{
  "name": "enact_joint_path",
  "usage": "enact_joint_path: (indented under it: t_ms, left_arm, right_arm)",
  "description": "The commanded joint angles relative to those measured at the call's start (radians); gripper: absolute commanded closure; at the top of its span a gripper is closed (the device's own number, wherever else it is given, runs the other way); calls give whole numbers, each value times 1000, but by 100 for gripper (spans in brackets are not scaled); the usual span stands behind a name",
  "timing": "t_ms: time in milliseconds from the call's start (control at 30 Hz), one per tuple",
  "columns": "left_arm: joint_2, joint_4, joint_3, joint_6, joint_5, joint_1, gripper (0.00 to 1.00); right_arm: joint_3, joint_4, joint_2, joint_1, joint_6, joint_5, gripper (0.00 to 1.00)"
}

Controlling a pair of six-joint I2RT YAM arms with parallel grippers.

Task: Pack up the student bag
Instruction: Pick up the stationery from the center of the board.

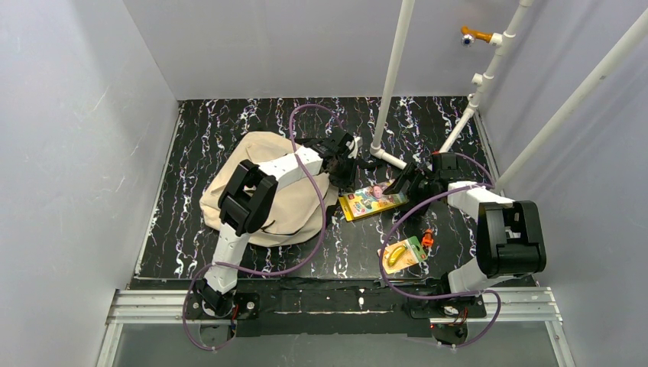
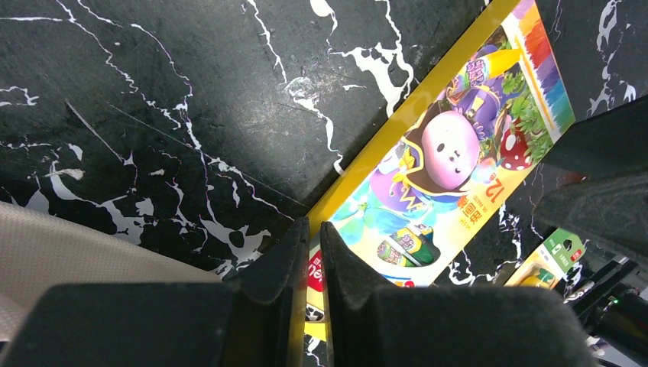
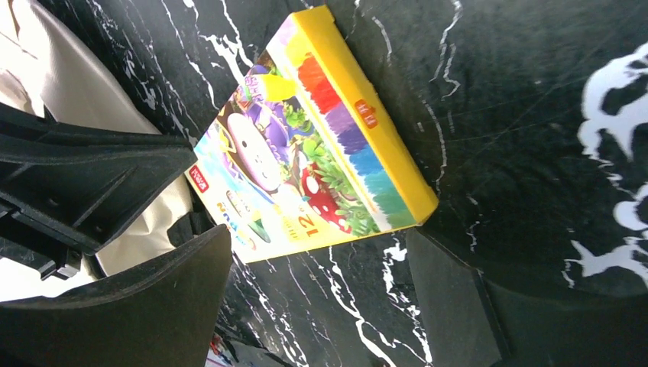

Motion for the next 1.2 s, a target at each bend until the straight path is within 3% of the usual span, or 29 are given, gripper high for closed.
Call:
enact_joint_path:
  t_ms: [0,133,333,633,1167]
  left_arm:
    - [77,-103,-13,11,-64,23,92]
    - [84,-113,-3,10,-59,25,93]
    - [99,-126,5,12,-46,26,95]
    - [100,-130,10,18,-24,26,97]
    - [100,-134,20,24,9,26,98]
  right_arm:
    - [14,-50,-14,-34,-50,52,8]
    - [-30,-5,-28,-70,-27,10,7]
    - [-109,224,-62,-112,77,-29,7]
    - [-166,546,24,-94,171,-297,8]
    - [-171,847,85,74,344,-256,10]
